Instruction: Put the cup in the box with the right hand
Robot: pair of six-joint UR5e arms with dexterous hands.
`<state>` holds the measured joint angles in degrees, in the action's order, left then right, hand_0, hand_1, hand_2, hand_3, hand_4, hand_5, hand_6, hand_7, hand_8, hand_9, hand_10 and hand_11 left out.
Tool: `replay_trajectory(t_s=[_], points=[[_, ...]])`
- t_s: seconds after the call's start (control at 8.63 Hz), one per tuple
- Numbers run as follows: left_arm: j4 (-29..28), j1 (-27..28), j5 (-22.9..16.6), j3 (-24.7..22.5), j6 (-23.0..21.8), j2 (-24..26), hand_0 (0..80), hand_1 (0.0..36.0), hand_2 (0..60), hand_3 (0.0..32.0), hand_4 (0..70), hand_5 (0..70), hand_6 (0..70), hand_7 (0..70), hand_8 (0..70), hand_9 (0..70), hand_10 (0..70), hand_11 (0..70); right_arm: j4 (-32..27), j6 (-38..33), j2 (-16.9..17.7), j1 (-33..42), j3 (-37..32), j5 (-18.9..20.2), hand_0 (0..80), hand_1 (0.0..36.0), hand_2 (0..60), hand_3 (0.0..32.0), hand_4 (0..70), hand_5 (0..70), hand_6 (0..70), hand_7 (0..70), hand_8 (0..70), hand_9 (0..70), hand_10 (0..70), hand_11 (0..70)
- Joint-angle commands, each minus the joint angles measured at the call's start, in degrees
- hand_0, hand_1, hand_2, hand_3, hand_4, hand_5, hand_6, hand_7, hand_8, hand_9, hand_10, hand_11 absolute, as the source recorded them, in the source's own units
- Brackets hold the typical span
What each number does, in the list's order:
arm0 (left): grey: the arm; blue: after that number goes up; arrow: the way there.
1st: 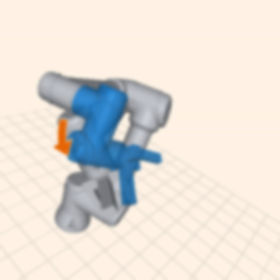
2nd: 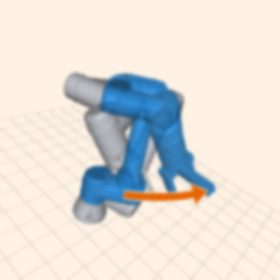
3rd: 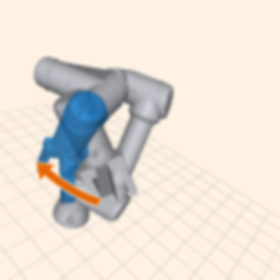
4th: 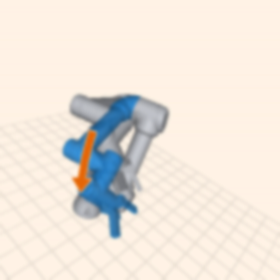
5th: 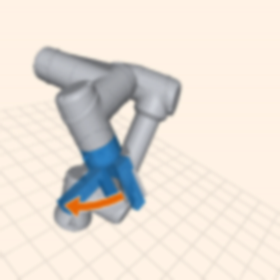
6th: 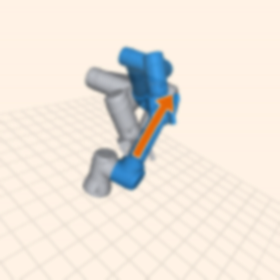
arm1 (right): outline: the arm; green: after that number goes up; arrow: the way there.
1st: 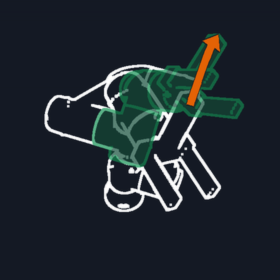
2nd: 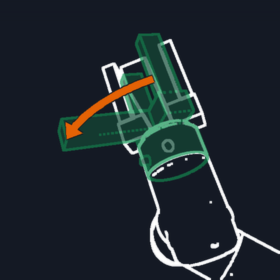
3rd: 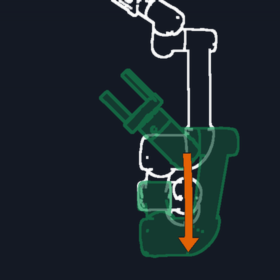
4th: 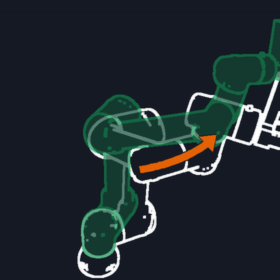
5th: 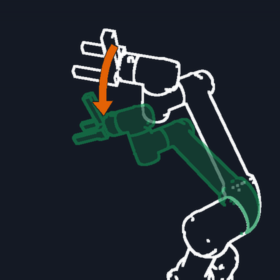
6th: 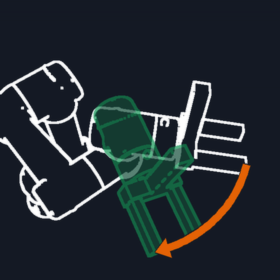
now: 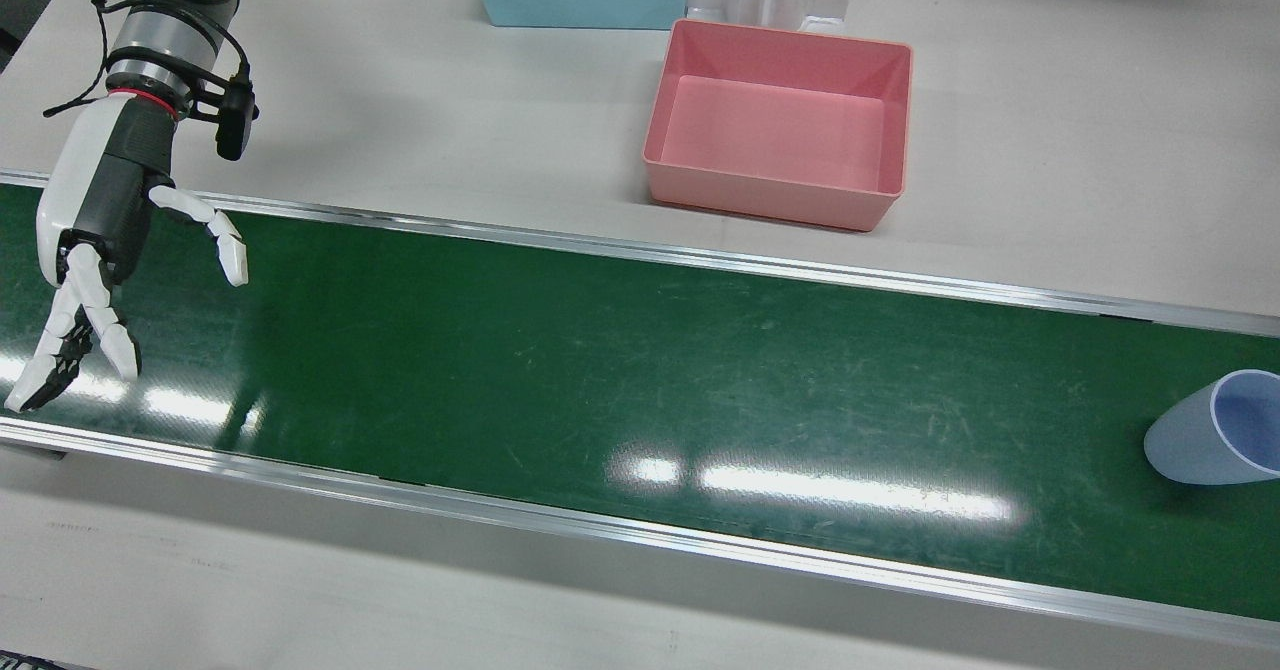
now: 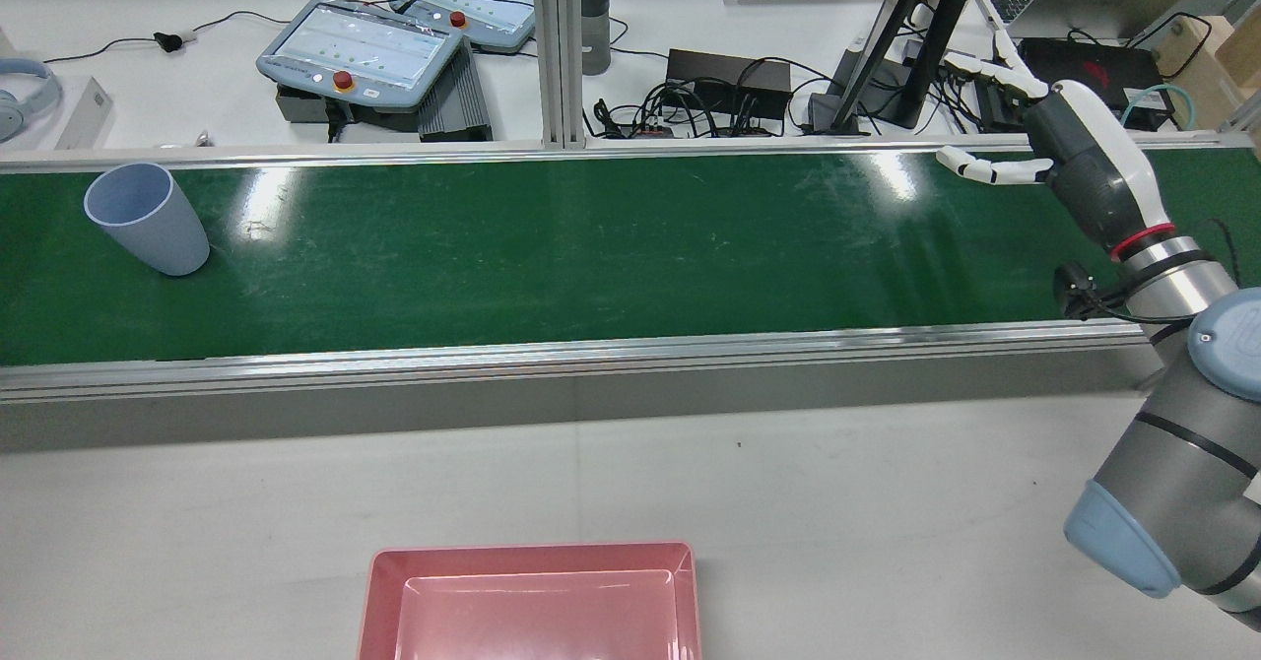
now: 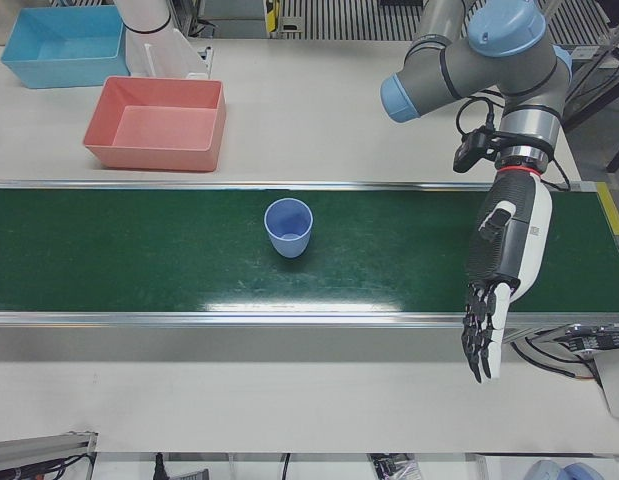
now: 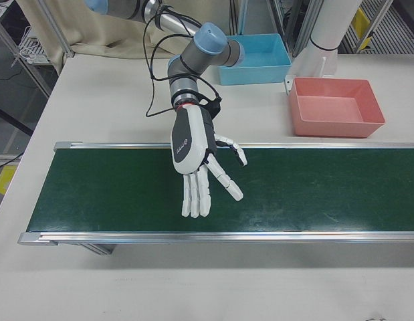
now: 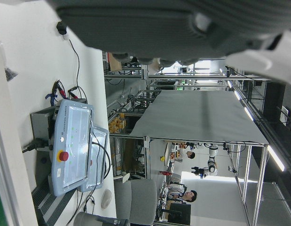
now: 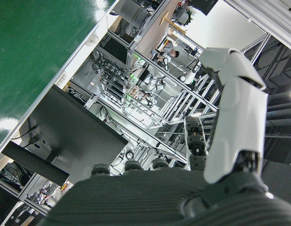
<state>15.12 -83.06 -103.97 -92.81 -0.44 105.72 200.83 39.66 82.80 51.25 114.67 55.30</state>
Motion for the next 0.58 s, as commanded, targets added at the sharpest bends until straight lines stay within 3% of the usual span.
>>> replay_trajectory(t_s=[0.0,0.46], points=[[0.0,0.0,0.0,0.0,0.0,0.0,0.0,0.0,0.0,0.0,0.0,0.0,0.0,0.0,0.0,0.0,0.0,0.0,0.0,0.0,0.0,0.0,-0.1,0.0,52.0,29.0,29.5,0.0,0.0,7.1,1.1,0.0,0.0,0.1,0.0,0.0],[0.0,0.0,0.0,0.0,0.0,0.0,0.0,0.0,0.0,0.0,0.0,0.0,0.0,0.0,0.0,0.0,0.0,0.0,0.0,0.7,0.0,-0.7,-0.2,-0.9,52.3,28.6,27.7,0.0,0.0,7.2,1.1,0.0,0.0,0.1,0.0,0.0]])
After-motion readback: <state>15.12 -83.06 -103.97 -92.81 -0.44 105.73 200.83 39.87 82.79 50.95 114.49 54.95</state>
